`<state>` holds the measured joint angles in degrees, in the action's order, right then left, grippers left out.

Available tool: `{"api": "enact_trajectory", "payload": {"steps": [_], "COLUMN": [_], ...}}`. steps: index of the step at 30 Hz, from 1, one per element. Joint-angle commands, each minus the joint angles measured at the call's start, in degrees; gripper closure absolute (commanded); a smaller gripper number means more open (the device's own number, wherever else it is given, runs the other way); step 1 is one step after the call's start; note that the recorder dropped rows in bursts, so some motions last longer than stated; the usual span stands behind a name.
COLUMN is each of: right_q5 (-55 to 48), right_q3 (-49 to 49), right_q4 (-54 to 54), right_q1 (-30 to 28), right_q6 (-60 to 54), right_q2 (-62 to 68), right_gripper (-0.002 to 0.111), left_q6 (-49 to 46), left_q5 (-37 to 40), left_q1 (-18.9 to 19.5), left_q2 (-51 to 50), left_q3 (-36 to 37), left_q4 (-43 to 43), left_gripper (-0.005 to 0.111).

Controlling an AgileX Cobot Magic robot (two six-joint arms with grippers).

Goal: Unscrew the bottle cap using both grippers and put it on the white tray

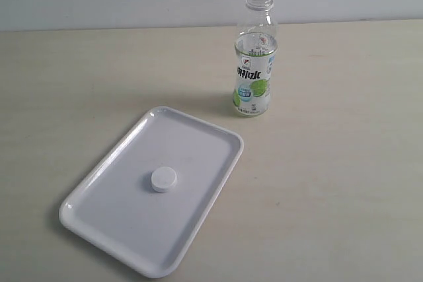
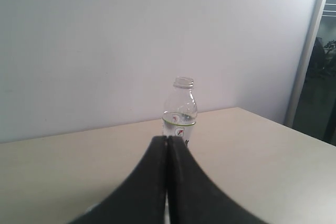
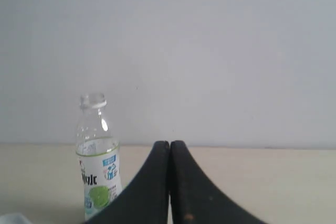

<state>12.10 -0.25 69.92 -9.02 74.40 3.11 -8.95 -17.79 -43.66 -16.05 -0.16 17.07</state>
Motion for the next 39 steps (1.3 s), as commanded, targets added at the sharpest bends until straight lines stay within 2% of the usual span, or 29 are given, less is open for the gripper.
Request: {"api": "enact_trajectory", "payload": {"steps": [1, 11, 14, 17, 20, 22, 23, 29, 39], "right_q5": [0.1, -0.4, -2.8, -10.4, -15.9, -16.4, -16.4, -16.1, -16.3], "right_q3": [0.3, 0.3, 0.3, 0.3, 0.3, 0.3, 0.3, 0.3, 0.3], "right_q4": [-0.1, -0.6, -7.3, -31.1, -55.3, -64.5, -67.2, -67.9, -67.8], "right_q1": [-0.8, -0.8, -0.8, -0.8, -0.8, -0.9, -1.2, -3.1, -3.1], "right_q6": [0.7, 0.6, -1.4, -16.8, -45.8, -60.0, -63.3, -64.1, -61.9], "right_q2": [-3.1, -3.1, -3.1, -3.1, -3.1, -3.1, -3.1, -3.1, -3.1], "right_gripper": [0.108, 0.108, 0.108, 0.108, 0.108, 0.108, 0.108, 0.108, 0.108], "left_q6": [0.4, 0.4, 0.4, 0.4, 0.4, 0.4, 0.4, 0.4, 0.4], "left_q5": [-0.1, -0.1, -0.1, -0.1, 0.1, 0.1, 0.1, 0.1, 0.1], "left_q1": [-0.3, -0.3, -0.3, -0.3, -0.3, -0.3, -0.3, -0.3, -0.3], "left_q2": [0.3, 0.3, 0.3, 0.3, 0.3, 0.3, 0.3, 0.3, 0.3], "left_q3": [0.2, 0.2, 0.2, 0.2, 0.2, 0.2, 0.2, 0.2, 0.2], "left_q4": [0.0, 0.0, 0.0, 0.0, 0.1, 0.1, 0.1, 0.1, 0.1], "left_gripper": [0.107, 0.107, 0.107, 0.107, 0.107, 0.107, 0.107, 0.107, 0.107]}}
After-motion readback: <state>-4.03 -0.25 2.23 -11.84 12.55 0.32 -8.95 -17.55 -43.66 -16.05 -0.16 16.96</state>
